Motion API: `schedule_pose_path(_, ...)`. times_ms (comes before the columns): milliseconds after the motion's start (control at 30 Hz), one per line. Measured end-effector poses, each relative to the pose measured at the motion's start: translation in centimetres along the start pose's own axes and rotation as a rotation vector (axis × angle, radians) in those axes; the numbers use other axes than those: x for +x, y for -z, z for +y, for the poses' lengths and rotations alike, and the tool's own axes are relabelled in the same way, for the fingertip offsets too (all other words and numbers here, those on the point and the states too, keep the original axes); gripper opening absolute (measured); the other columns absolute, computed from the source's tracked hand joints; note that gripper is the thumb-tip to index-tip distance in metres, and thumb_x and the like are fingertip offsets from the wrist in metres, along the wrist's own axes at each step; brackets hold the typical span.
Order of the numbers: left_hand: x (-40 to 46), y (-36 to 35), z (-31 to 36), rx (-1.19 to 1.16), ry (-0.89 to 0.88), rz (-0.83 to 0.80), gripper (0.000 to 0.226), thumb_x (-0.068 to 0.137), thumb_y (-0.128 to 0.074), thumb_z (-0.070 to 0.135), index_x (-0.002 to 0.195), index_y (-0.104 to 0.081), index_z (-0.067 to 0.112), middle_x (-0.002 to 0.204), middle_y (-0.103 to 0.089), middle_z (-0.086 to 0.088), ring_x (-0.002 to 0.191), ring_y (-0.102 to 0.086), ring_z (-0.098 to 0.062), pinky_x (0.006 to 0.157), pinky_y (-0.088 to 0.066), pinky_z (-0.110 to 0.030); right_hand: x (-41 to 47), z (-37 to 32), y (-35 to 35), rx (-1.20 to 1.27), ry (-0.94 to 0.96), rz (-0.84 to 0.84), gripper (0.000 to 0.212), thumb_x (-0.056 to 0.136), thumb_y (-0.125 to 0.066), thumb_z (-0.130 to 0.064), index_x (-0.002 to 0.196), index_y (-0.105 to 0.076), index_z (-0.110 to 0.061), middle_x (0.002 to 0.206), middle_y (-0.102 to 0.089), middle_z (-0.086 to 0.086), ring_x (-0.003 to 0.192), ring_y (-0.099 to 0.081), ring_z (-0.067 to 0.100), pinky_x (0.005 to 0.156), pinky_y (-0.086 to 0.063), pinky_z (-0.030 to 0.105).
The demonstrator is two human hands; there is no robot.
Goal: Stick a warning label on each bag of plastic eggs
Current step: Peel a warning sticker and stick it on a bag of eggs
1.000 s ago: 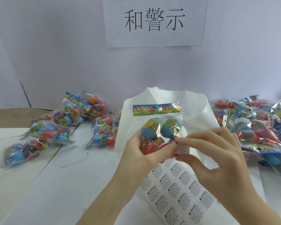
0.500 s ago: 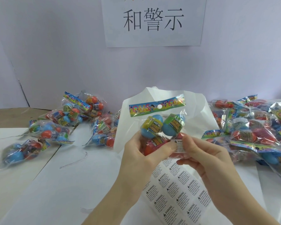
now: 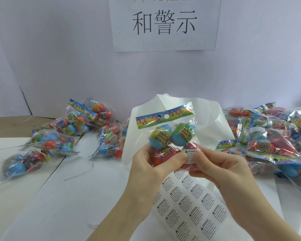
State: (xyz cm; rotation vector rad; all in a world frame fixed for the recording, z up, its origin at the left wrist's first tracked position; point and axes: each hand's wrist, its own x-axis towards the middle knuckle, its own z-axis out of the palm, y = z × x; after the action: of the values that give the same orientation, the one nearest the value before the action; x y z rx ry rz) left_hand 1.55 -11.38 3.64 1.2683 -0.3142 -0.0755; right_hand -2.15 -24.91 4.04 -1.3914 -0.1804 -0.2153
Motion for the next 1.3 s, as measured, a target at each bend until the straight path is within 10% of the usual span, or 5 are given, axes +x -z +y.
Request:
schedule_pose_path(467, 0.6, 0.9, 1.2, 0.536, 0.031, -0.005, 0.054, 0.055, -0.061, 0.078, 0.086, -0.066, 0.033, 0.076, -0.068, 0.018, 0.062, -0.058, 0.006, 0.057, -0.041, -0.008, 0.9, -0.7, 2.8, -0.054, -0.281, 0.015, 0.033, 0.061, -0.071, -0.034, 0.072, -0.075, -0.003, 0.067, -0.068, 0.011, 0.052, -0.059, 0.011, 0.050, -0.049, 0.016)
schedule_pose_path(700, 3.0, 3.9, 1.6, 0.369, 0.062, 0.486, 0.020, 0.090, -0.058, 0.024, 0.074, -0.065, 0.014, 0.074, -0.065, 0.003, 0.058, -0.054, -0.008, 0.062, -0.041, -0.027, 1.8, -2.2, 4.0, 0.397, -0.021, 0.450, 0.051, 0.065, -0.054, -0.044, 0.107, -0.055, -0.015, 0.105, -0.067, 0.000, 0.099, -0.064, 0.008, 0.082, -0.054, 0.021)
schedule_pose_path(900, 6.4, 9.2, -0.2, 0.890, 0.146, 0.562, 0.025, 0.089, -0.058, 0.017, 0.113, -0.061, 0.011, 0.116, -0.059, -0.008, 0.105, -0.052, -0.025, 0.086, -0.042, -0.034, 1.5, -0.2, 2.8, -0.111, -0.131, 0.427, 0.067, 0.081, -0.065, -0.024, 0.141, -0.039, -0.014, 0.129, -0.057, -0.007, 0.107, -0.059, 0.004, 0.090, -0.044, 0.020)
schedule_pose_path(1033, 8.2, 11.3, -1.1, 1.370, 0.342, 0.421, 0.074, 0.086, -0.049, 0.061, 0.141, -0.036, 0.012, 0.142, -0.039, -0.015, 0.130, -0.035, -0.033, 0.100, -0.035, -0.043, 1.4, 0.9, 2.1, -0.349, -0.012, 0.390, 0.063, 0.085, -0.065, -0.020, 0.142, -0.038, -0.023, 0.109, -0.052, -0.025, 0.087, -0.050, -0.020, 0.063, -0.039, -0.003)
schedule_pose_path(1300, 8.7, 11.9, -1.6, 1.143, 0.356, 0.466, 0.075, 0.077, -0.067, 0.055, 0.128, -0.040, 0.007, 0.121, -0.054, -0.012, 0.106, -0.051, -0.030, 0.087, -0.042, -0.037, 1.2, 2.1, 1.9, -0.517, 0.065, 0.358, 0.058, 0.083, -0.067, -0.020, 0.137, -0.045, -0.024, 0.120, -0.051, -0.017, 0.101, -0.052, -0.004, 0.064, -0.035, -0.008)
